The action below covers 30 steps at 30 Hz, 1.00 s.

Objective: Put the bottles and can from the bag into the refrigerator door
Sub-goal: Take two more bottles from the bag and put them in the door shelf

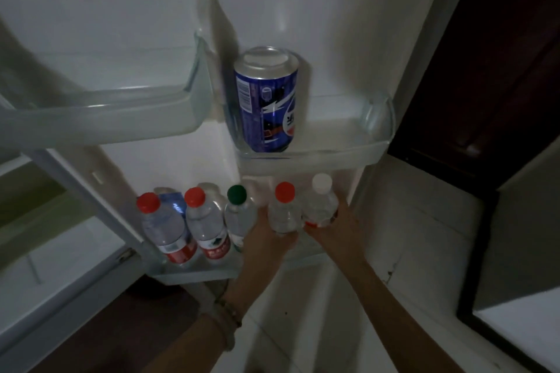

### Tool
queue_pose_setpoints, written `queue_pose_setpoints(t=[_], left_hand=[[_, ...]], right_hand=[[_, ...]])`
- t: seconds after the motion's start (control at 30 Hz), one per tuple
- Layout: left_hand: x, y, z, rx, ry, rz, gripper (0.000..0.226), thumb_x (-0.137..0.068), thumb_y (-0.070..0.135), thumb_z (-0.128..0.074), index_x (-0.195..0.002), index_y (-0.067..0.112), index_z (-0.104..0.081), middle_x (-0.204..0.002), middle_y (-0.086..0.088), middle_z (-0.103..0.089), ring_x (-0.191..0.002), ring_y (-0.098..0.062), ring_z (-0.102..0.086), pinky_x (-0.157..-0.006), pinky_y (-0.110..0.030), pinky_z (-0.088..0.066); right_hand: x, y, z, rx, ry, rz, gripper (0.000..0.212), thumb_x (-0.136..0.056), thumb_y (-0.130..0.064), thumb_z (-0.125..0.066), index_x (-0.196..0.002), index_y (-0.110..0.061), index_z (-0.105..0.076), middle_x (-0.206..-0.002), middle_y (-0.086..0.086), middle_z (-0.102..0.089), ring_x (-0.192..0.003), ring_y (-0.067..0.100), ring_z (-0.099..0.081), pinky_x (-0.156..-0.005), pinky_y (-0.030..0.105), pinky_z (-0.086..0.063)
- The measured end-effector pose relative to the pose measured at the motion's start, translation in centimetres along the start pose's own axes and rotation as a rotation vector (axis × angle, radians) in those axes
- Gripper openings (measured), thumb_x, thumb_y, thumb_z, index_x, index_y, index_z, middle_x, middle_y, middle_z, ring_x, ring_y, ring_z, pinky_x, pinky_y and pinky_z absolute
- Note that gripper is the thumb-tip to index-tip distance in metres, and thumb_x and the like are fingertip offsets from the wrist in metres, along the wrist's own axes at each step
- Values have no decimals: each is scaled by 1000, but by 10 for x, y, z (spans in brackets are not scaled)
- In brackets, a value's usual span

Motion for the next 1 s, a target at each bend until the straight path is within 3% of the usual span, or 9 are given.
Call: queue_pose_setpoints(t=[0.23,0.33,0.43,0.53,0.67,0.77,0.83,0.9,1.0], left_hand=[[5,-6,-4,-73,158,57,40,-77,20,-75,-108,5,-54,-70,13,-56,-60,0,-54,-58,-7,-38],[7,2,-6,-120,162,42,57,-78,24,-75,-123,5,-45,-89,6,-60,-70,-4,-53,-64,-5,-38],[7,0,-9,-115,179,55,60,-81,34,-70,-130,13,-42,-115,-4,-64,-100,-20,-61,-84,-31,-50],[18,0,-10,-118,200,41,57,-86,36,-63,-135,18,-38,-121,-4,-61,-106,-22,-60,-88,-40,-50],[46,4,-12,-139,248,-61,55,-89,19,-61,-136,15,-34,-130,-5,-55,-115,-19,-55,-93,-39,-49],[72,17,-23,-316,333,-198,46,-79,4,-69,-119,-1,-46,-112,-17,-57,-104,-30,-56,-88,-45,-50],[82,30,-51,-414,224,-280,41,-76,4,-70,-112,0,-51,-104,-16,-57,-96,-31,-57,-83,-43,-51],[87,39,-86,-520,78,-349,45,-81,16,-67,-121,5,-49,-118,-12,-56,-109,-28,-54,-96,-36,-43],[86,45,-123,-667,-56,-390,61,-93,33,-50,-144,11,-27,-148,-6,-33,-138,-21,-27,-116,-32,-8]], right_hand=[[-11,14,-11,11,-95,-8,62,-62,-33,-84,-114,-24,-51,-96,-12,-63,-90,11,-63,-73,27,-49],[-13,10,-12,14,-112,45,66,-63,-31,-83,-119,-24,-47,-107,-6,-65,-93,12,-62,-75,30,-51],[-14,6,-10,10,-165,93,80,-64,-32,-83,-130,-22,-39,-120,-4,-61,-104,12,-60,-85,35,-51],[-10,4,-6,21,-253,129,86,-66,-31,-82,-137,-20,-34,-129,-2,-56,-113,15,-55,-94,39,-48],[3,-1,15,112,-347,237,67,-77,-13,-72,-135,-19,-39,-122,-7,-57,-106,5,-52,-82,12,-42],[10,5,43,154,-328,299,49,-80,-17,-69,-124,-22,-50,-113,-6,-61,-100,12,-59,-80,26,-50],[12,9,60,192,-301,335,47,-80,-21,-70,-123,-19,-52,-117,-2,-61,-102,14,-59,-85,29,-50],[17,11,72,228,-309,349,51,-81,-16,-70,-128,-14,-50,-121,-5,-54,-106,6,-51,-87,18,-40],[23,13,80,271,-348,377,60,-81,-9,-68,-134,-11,-41,-131,1,-50,-107,-1,-40,-83,-4,-24]])
Point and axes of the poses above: each hand's wrist, its own x-axis away from the middle knuckle, its own z-axis out of the back of the hand, y = z × x, the point moved 10 cm from there along -x, towards the middle knuckle
